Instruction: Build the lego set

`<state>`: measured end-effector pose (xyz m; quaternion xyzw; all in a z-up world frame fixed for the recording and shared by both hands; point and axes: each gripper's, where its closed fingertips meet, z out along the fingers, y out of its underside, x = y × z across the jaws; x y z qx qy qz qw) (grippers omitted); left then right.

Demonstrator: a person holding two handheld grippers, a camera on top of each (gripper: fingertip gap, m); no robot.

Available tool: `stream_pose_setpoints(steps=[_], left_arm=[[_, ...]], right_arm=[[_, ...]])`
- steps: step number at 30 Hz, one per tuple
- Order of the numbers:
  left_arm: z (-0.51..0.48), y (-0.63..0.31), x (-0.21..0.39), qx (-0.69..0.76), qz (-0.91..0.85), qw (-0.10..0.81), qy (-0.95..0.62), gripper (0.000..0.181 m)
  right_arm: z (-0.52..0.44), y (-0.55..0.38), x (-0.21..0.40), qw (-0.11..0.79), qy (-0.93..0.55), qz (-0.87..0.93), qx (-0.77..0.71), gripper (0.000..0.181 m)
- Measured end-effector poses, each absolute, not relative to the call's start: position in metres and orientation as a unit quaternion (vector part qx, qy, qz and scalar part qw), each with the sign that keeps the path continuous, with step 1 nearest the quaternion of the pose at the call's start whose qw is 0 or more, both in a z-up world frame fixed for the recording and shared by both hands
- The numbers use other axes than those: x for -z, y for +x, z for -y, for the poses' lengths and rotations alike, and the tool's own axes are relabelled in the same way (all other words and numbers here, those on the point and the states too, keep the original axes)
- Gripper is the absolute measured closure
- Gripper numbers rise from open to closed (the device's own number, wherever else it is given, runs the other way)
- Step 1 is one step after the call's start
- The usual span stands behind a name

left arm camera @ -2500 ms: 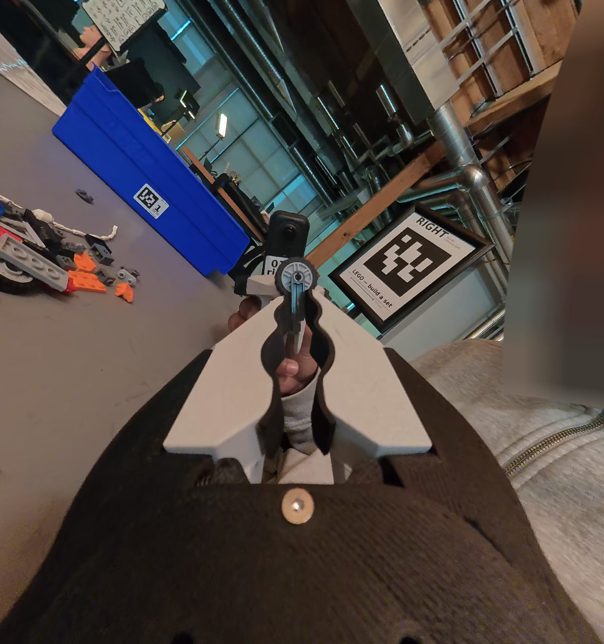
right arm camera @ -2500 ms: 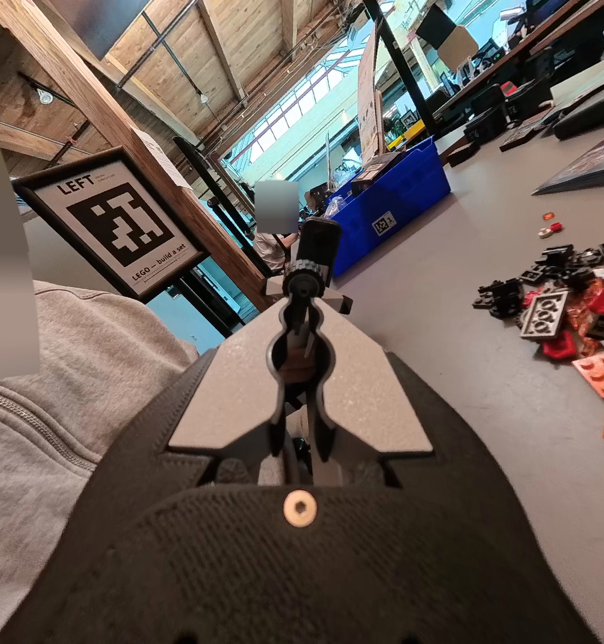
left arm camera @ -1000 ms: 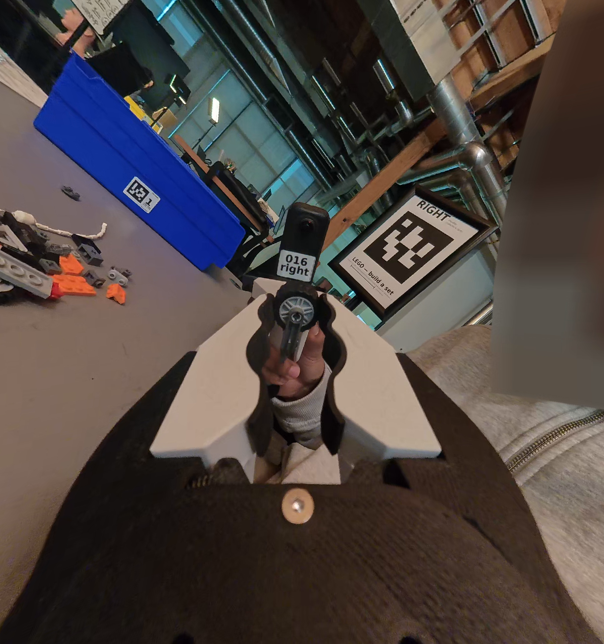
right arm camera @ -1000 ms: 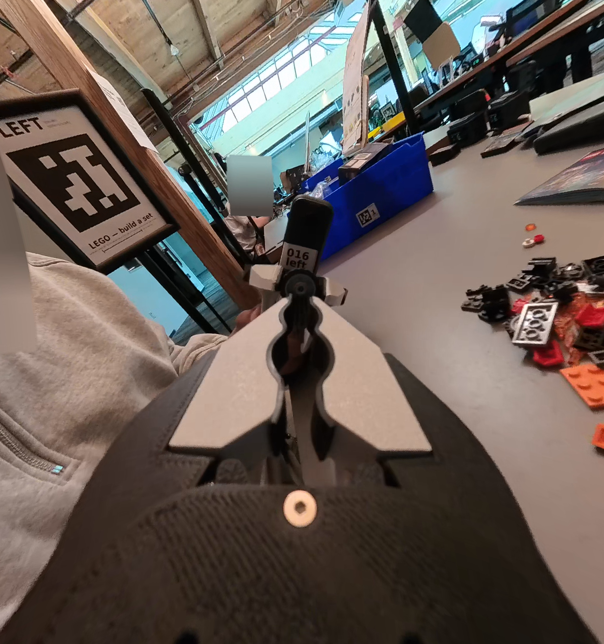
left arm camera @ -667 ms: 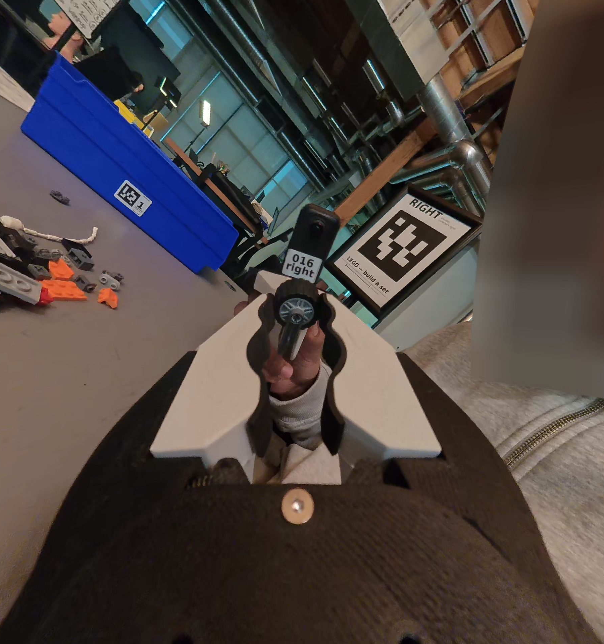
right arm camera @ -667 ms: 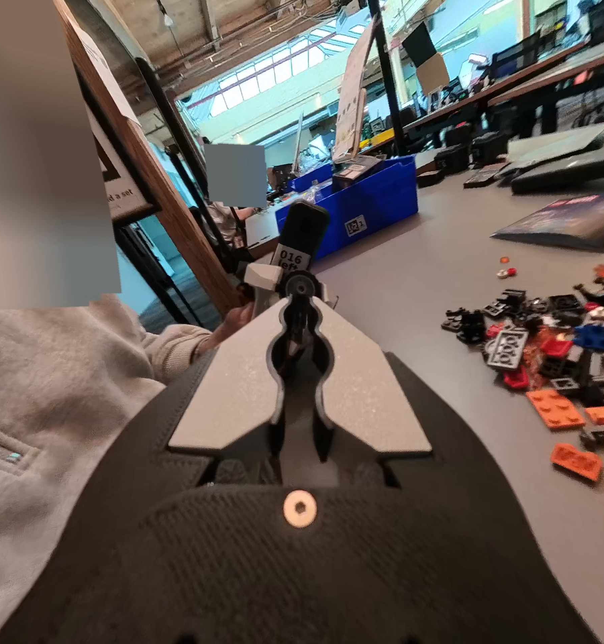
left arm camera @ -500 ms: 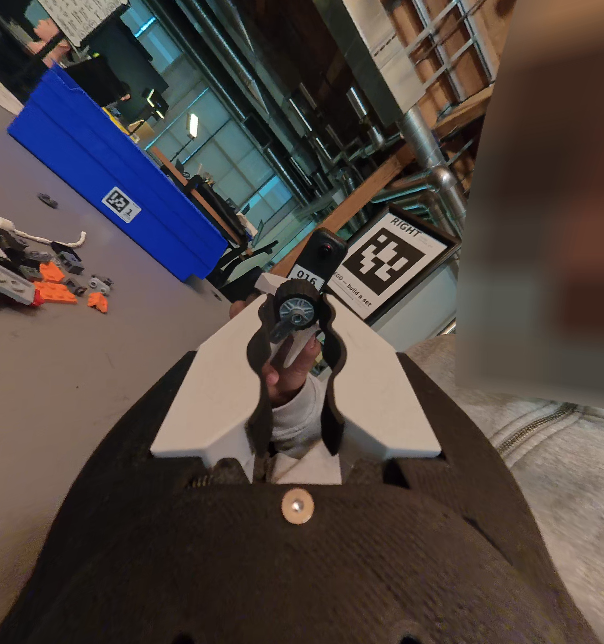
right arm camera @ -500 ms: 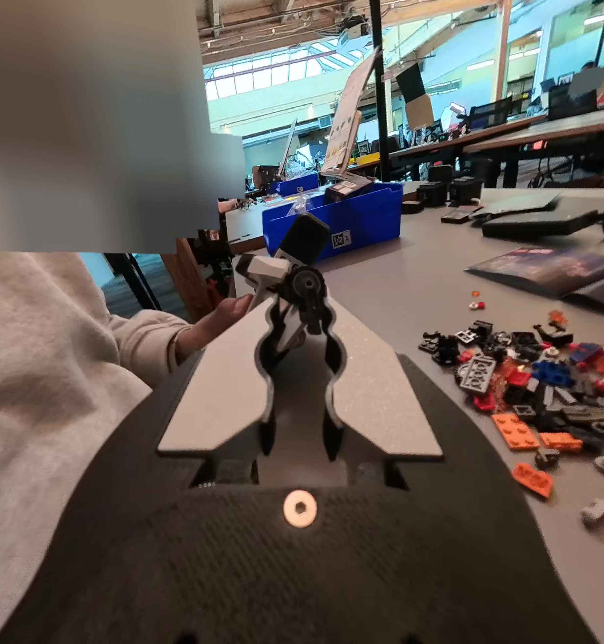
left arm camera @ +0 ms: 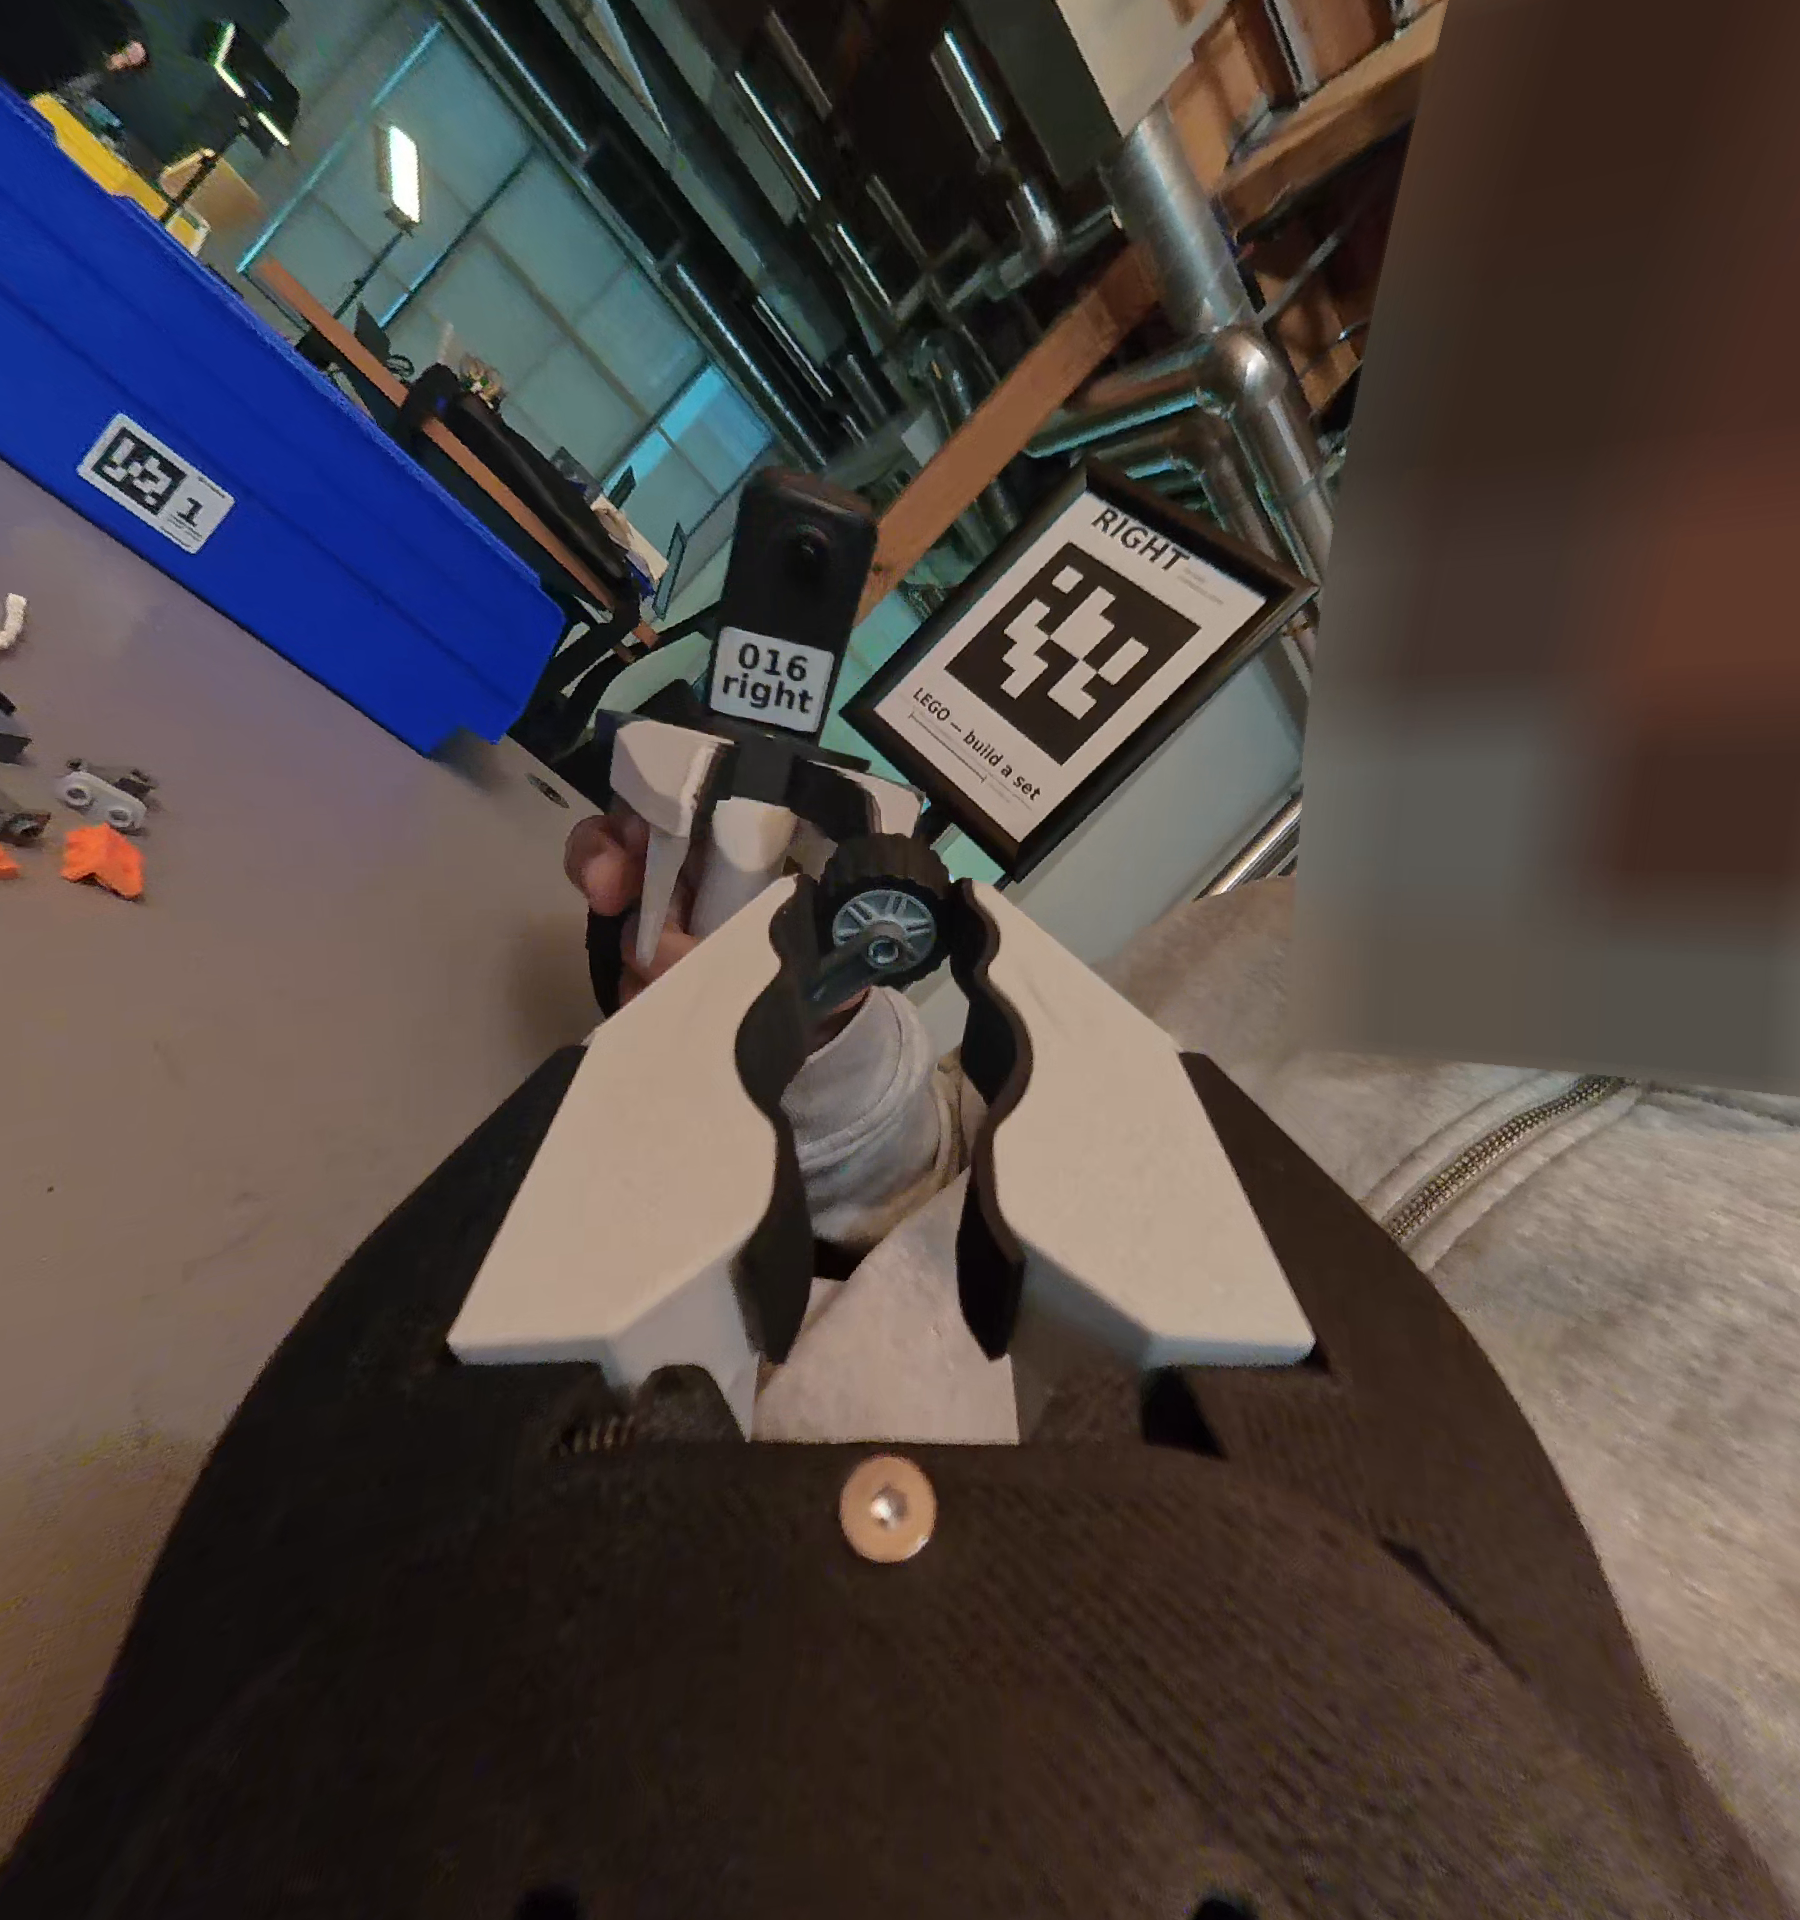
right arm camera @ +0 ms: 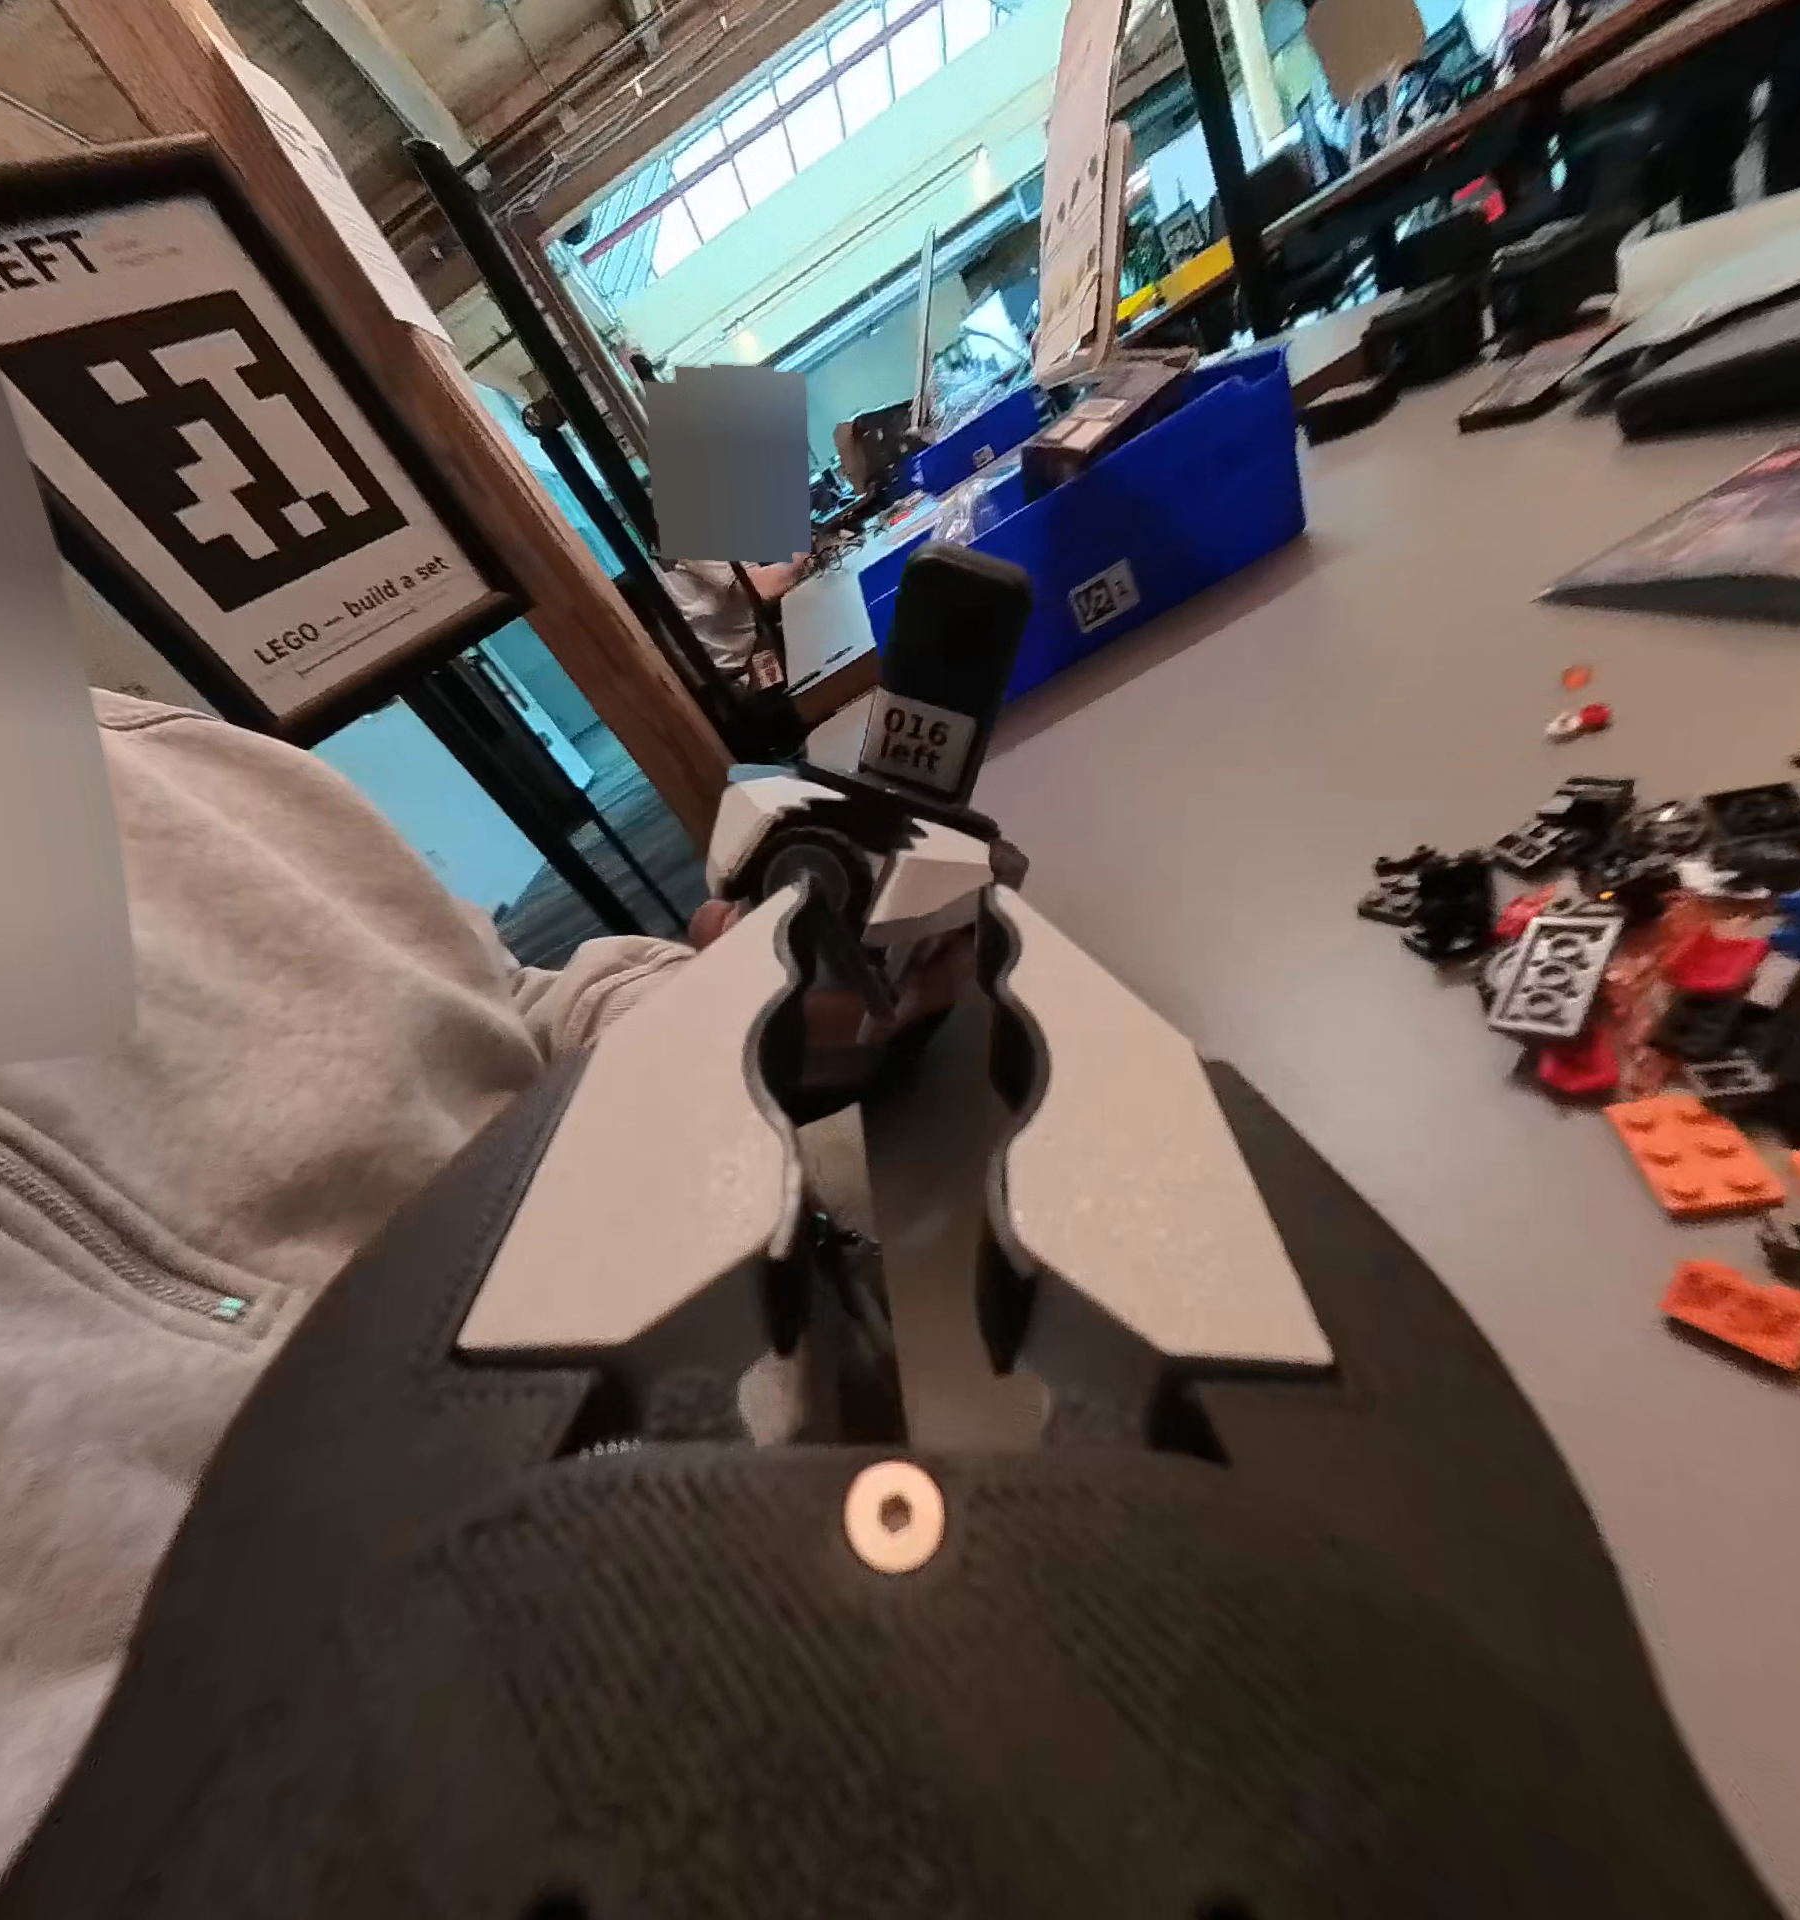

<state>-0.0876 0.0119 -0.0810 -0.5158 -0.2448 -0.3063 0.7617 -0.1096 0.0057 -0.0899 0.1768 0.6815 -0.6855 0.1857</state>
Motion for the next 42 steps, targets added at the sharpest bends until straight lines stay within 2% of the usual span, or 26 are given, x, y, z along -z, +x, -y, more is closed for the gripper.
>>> stream_pose_setpoints(steps=[1, 7, 17, 27, 32, 38, 42], left_arm=[[-0.013, -0.087, 0.081, 0.306, 0.243, 0.760, -0.520, 0.158], [-0.016, -0.082, 0.083, 0.310, 0.233, 0.752, -0.533, 0.158], [-0.018, -0.083, 0.085, 0.313, 0.237, 0.747, -0.536, 0.158], [-0.006, -0.108, 0.096, 0.222, 0.303, 0.744, -0.553, 0.158], [0.025, -0.136, 0.110, 0.128, 0.364, 0.708, -0.591, 0.158], [0.053, -0.162, 0.154, 0.065, 0.461, 0.594, -0.656, 0.157], [0.053, -0.170, 0.163, 0.043, 0.474, 0.562, -0.676, 0.157]], right_arm=[[-0.005, -0.109, 0.091, 0.195, 0.178, -0.681, 0.683, 0.151], [-0.007, -0.105, 0.094, 0.251, 0.185, -0.677, 0.667, 0.149], [-0.008, -0.107, 0.098, 0.250, 0.184, -0.679, 0.665, 0.143], [-0.022, -0.137, 0.100, 0.040, 0.166, -0.702, 0.691, 0.143], [-0.027, -0.143, 0.098, 0.011, 0.172, -0.695, 0.699, 0.147], [-0.036, -0.149, 0.089, 0.044, 0.191, -0.658, 0.727, 0.147], [-0.043, -0.152, 0.082, 0.065, 0.198, -0.625, 0.752, 0.149]])
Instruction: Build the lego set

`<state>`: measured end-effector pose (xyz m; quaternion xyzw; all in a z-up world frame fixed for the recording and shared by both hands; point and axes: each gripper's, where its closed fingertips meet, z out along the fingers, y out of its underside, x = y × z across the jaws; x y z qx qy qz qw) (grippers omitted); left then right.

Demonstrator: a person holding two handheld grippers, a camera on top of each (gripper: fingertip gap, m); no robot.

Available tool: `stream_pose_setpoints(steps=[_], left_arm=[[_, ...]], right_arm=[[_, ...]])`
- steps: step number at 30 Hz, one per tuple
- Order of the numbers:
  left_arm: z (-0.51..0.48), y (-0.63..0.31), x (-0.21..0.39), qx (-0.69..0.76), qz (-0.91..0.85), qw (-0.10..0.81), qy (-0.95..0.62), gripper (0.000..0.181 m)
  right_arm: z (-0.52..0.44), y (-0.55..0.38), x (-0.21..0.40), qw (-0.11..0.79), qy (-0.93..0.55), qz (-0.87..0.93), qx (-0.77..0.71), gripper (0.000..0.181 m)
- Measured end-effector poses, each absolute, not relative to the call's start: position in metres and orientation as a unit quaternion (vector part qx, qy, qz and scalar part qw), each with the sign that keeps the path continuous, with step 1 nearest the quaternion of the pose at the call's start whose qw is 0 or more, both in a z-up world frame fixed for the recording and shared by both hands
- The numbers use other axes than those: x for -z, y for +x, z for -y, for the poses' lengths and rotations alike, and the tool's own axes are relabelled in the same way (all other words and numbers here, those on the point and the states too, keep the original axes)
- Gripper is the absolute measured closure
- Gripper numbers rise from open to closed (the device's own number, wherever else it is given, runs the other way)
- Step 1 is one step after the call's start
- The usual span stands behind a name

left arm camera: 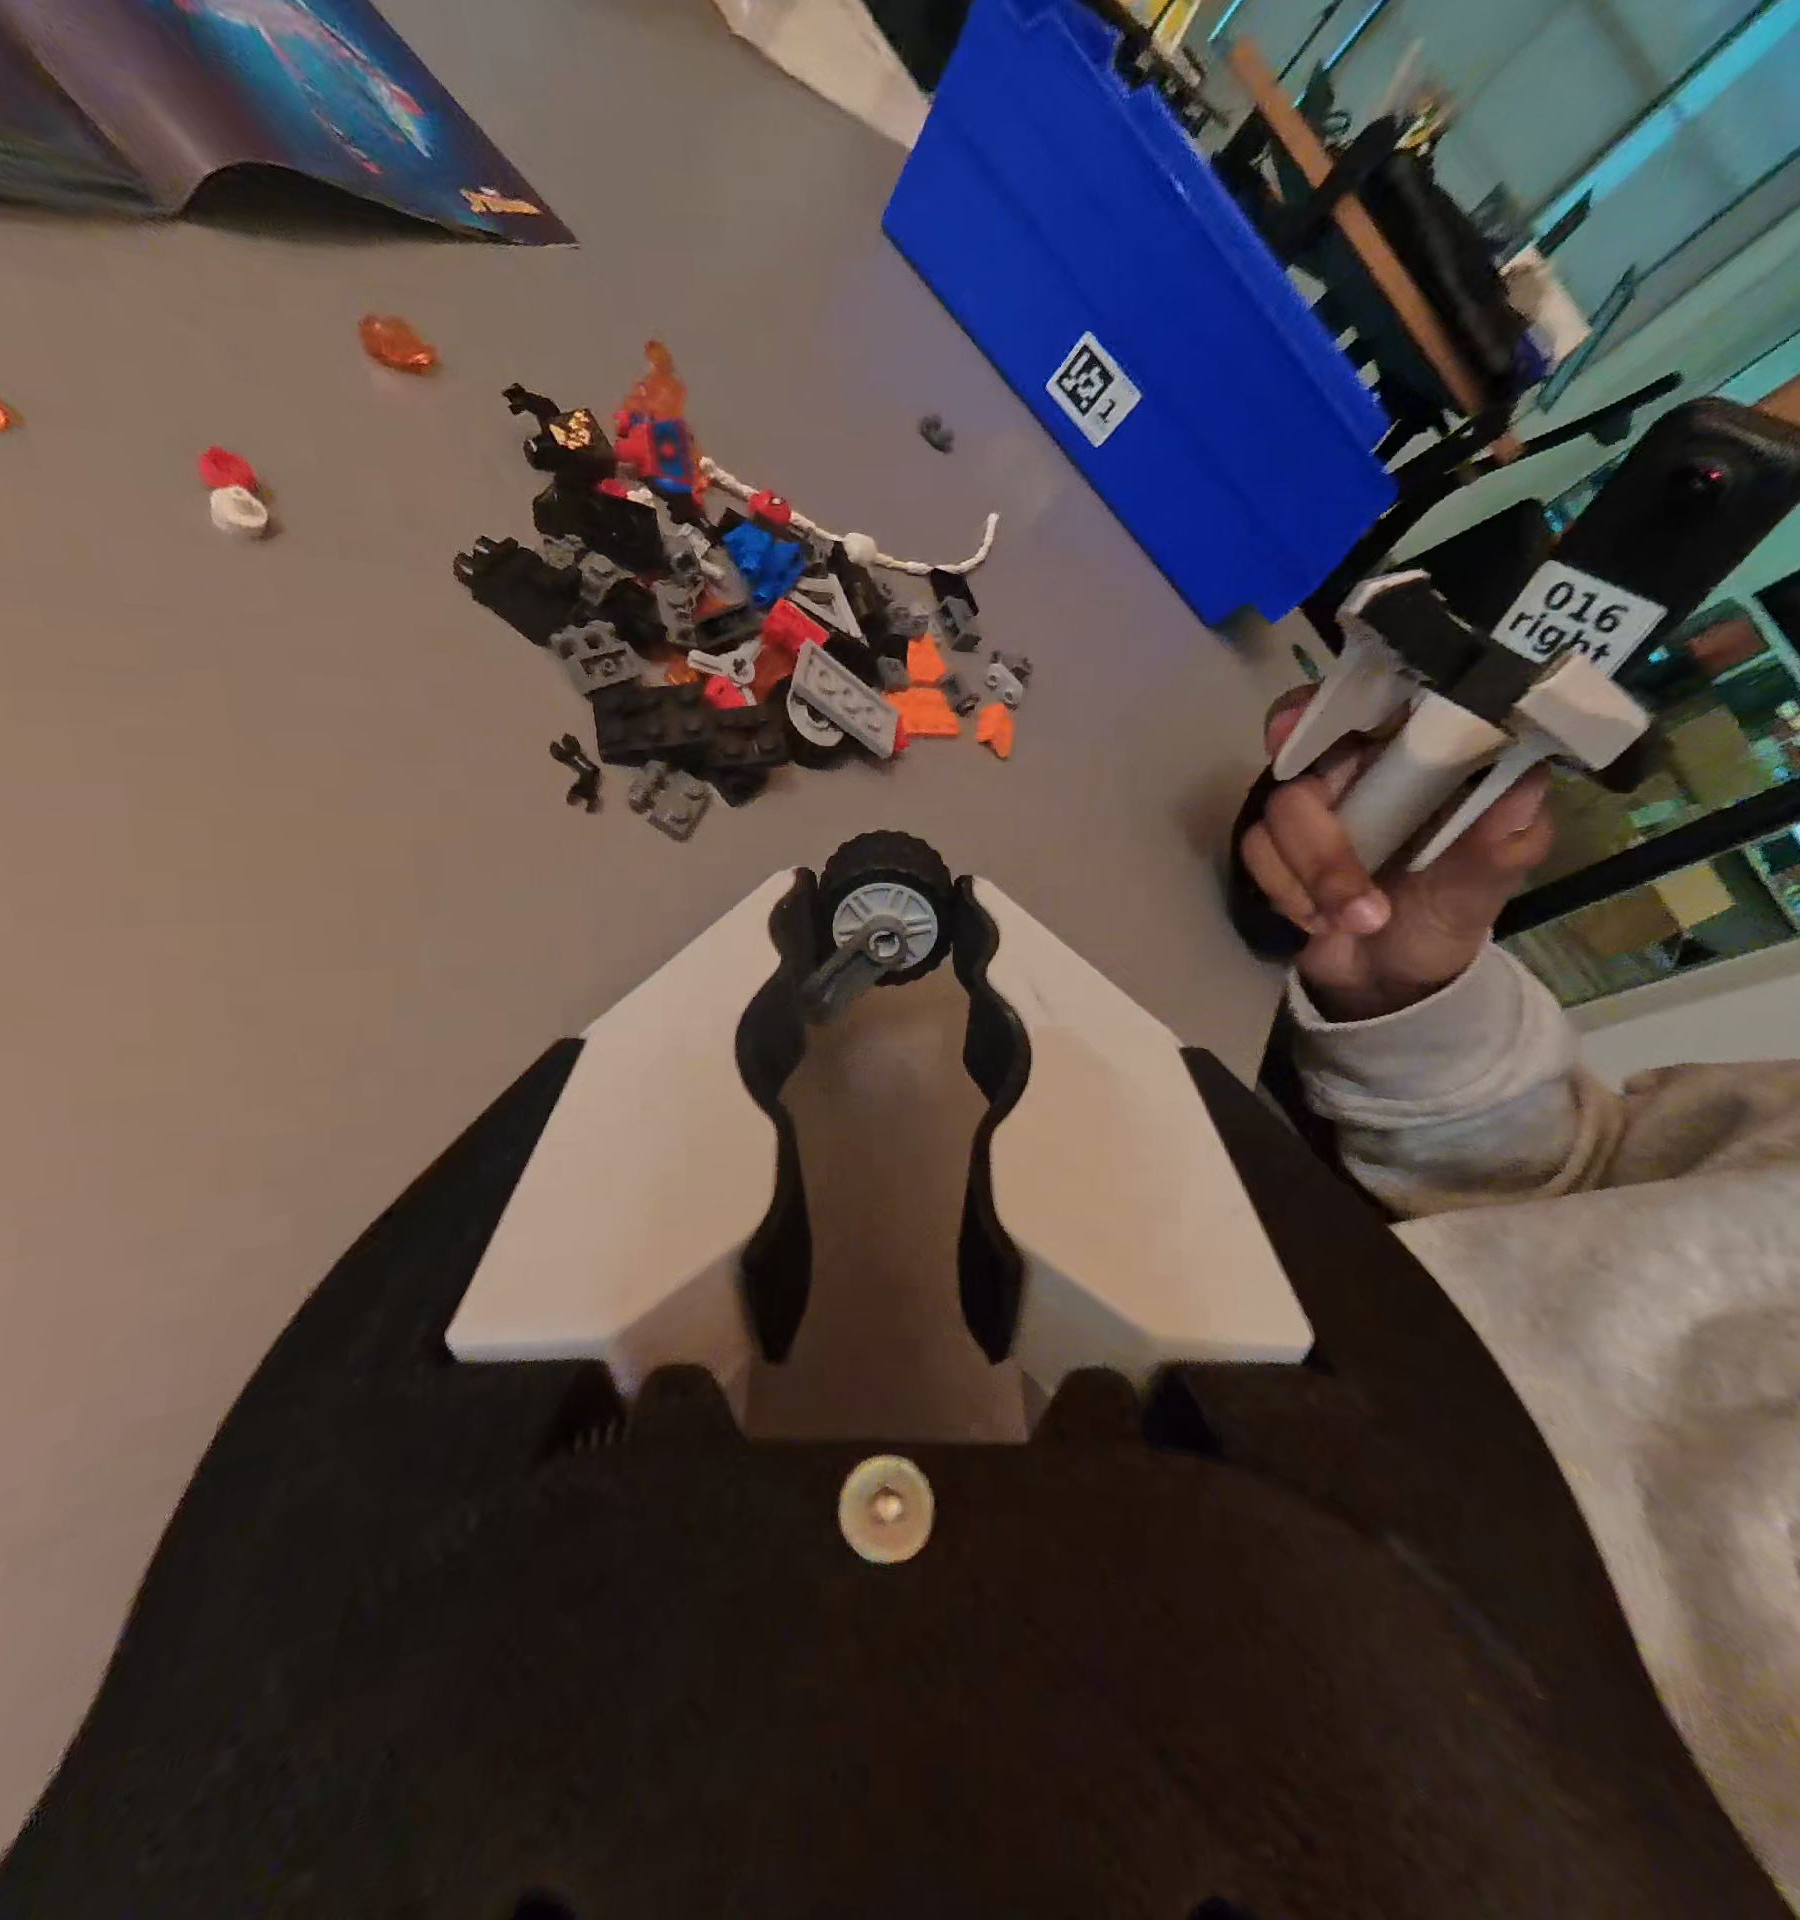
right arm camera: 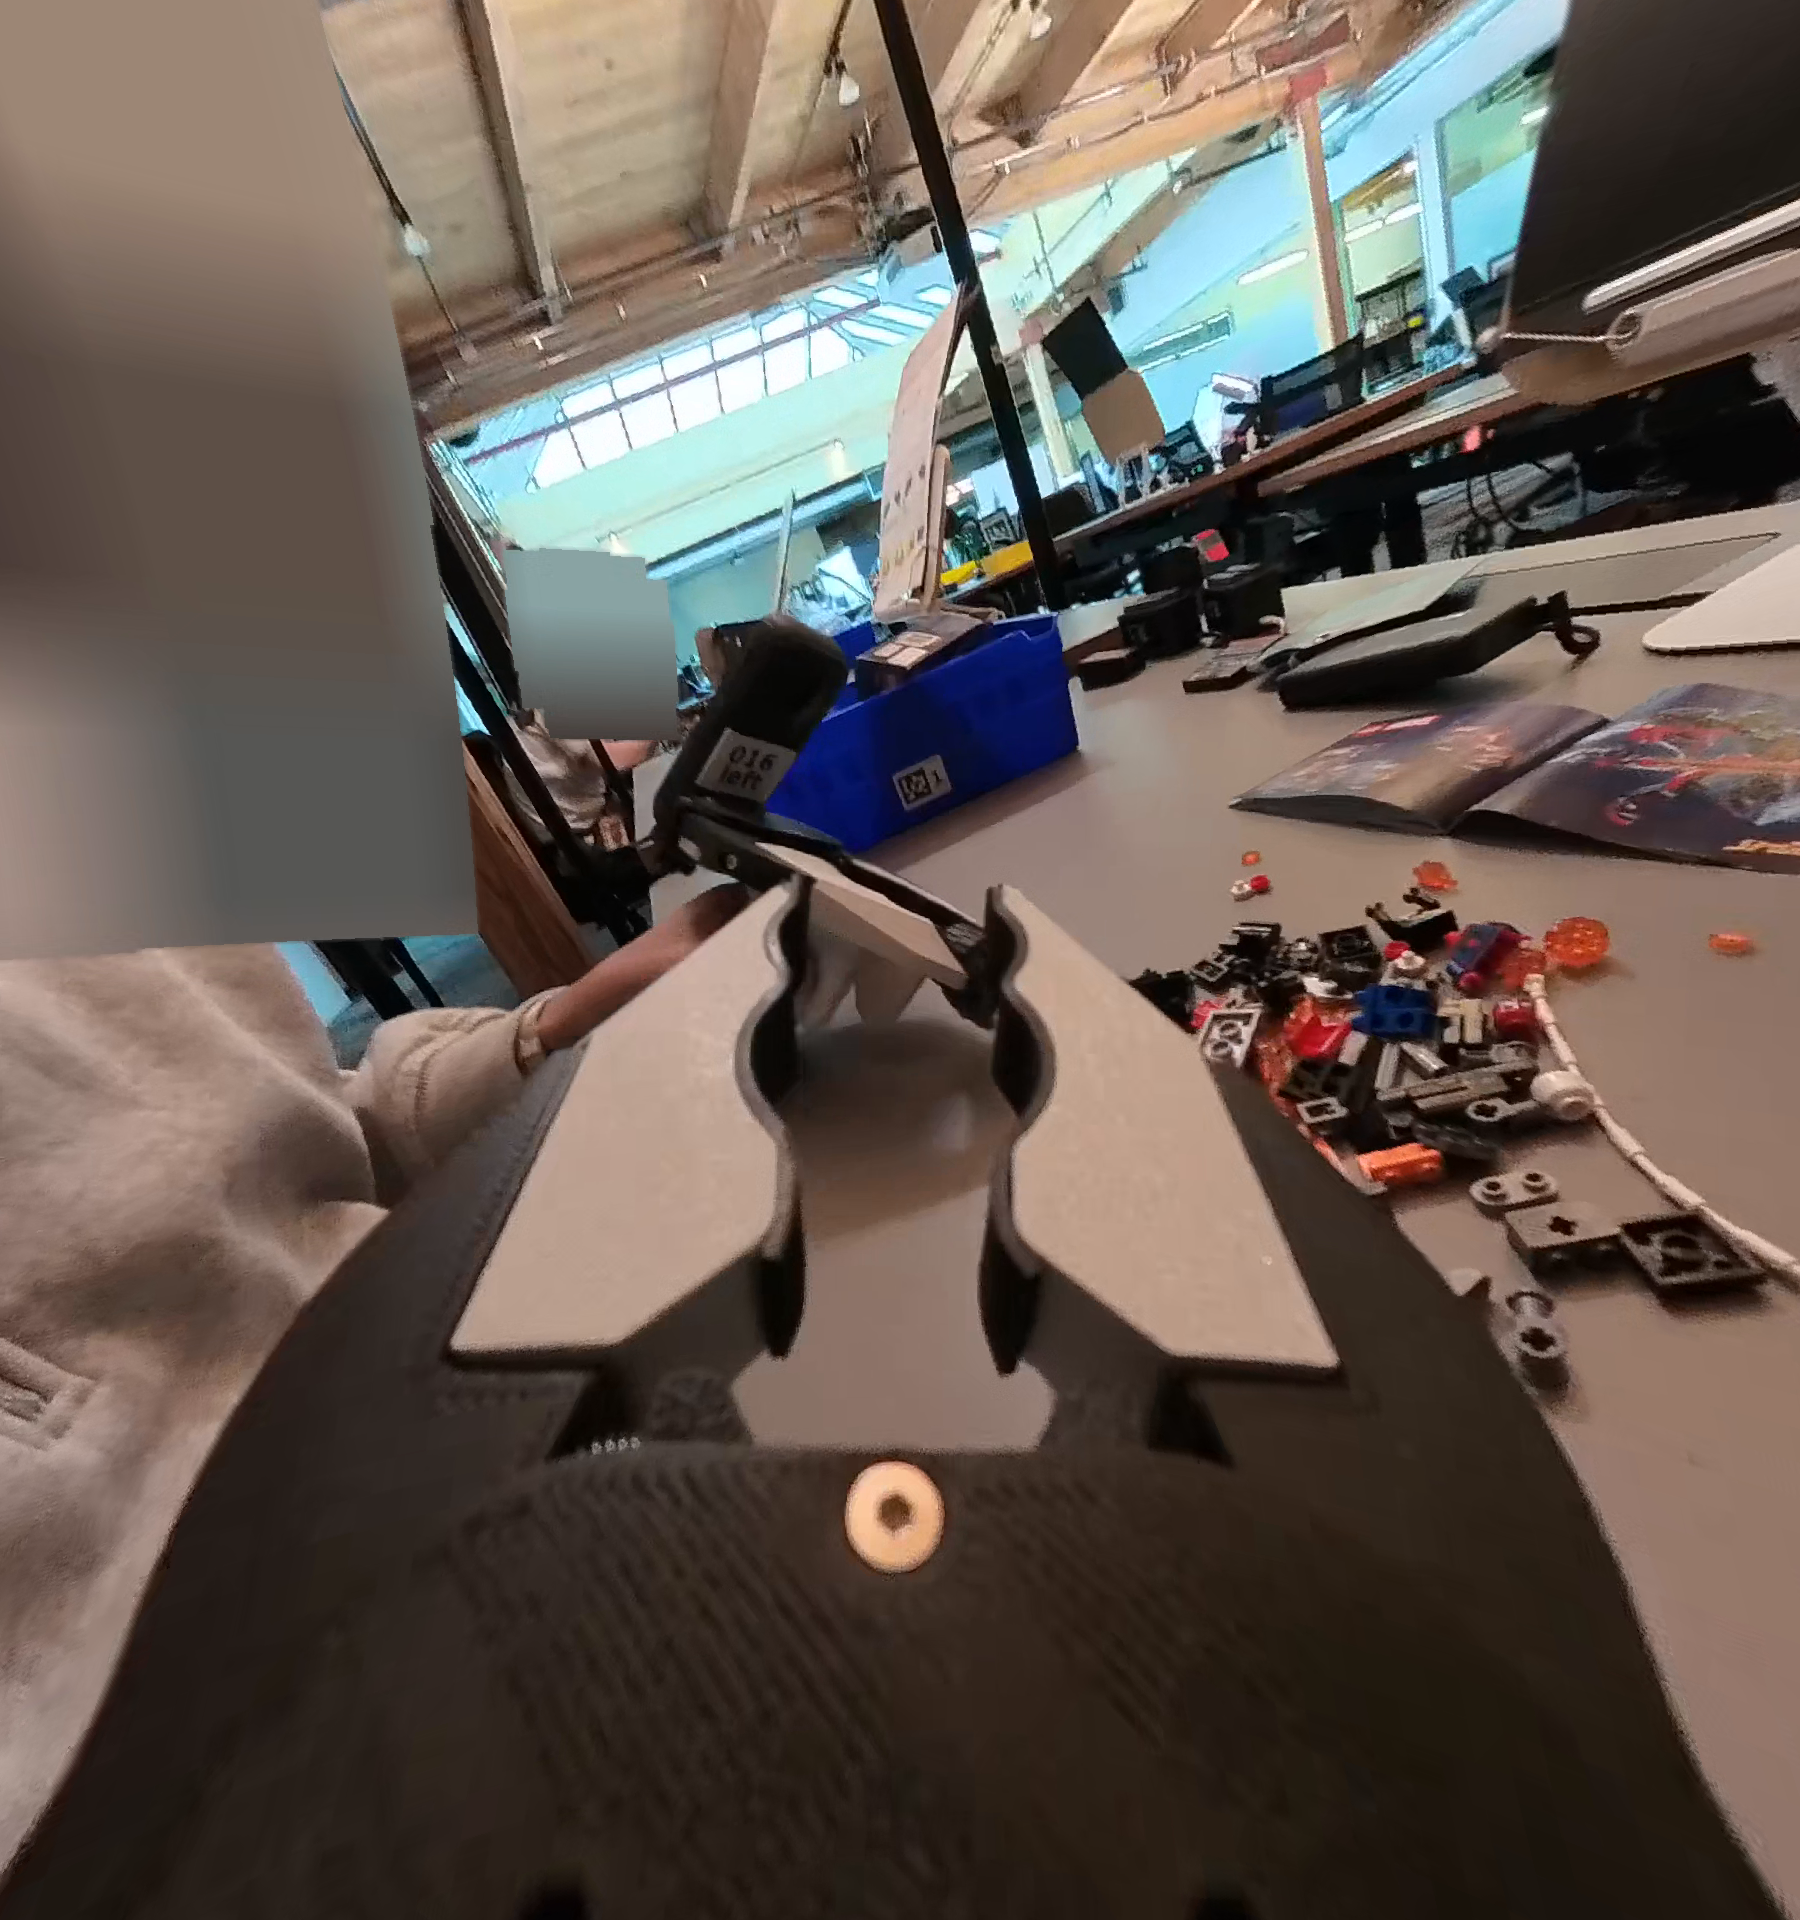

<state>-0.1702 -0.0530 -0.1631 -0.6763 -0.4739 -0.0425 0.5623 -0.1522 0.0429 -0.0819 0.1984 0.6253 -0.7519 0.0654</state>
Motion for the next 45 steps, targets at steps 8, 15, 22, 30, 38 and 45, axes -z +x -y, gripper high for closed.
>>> stream_pose_setpoints(steps=[8, 15, 22, 30, 38, 45], left_arm=[[0.040, -0.179, 0.177, 0.048, 0.473, 0.520, -0.710, 0.155], [0.032, -0.177, 0.177, 0.065, 0.463, 0.520, -0.715, 0.155], [0.026, -0.170, 0.173, 0.119, 0.447, 0.539, -0.704, 0.157], [0.013, -0.148, 0.130, 0.248, 0.368, 0.653, -0.614, 0.157], [-0.007, -0.128, 0.134, 0.219, 0.324, 0.629, -0.672, 0.157], [0.017, -0.159, 0.190, -0.131, 0.328, 0.326, -0.877, 0.156]], right_arm=[[-0.045, -0.153, 0.081, 0.075, 0.199, -0.618, 0.757, 0.149], [-0.046, -0.155, 0.080, 0.084, 0.205, -0.610, 0.760, 0.149], [-0.038, -0.143, 0.079, 0.081, 0.173, -0.622, 0.759, 0.152], [-0.032, -0.133, 0.078, 0.053, 0.139, -0.639, 0.755, 0.153], [-0.015, -0.107, 0.090, -0.068, 0.046, -0.694, 0.715, 0.155], [-0.036, -0.132, 0.076, -0.149, 0.099, -0.647, 0.741, 0.151]])
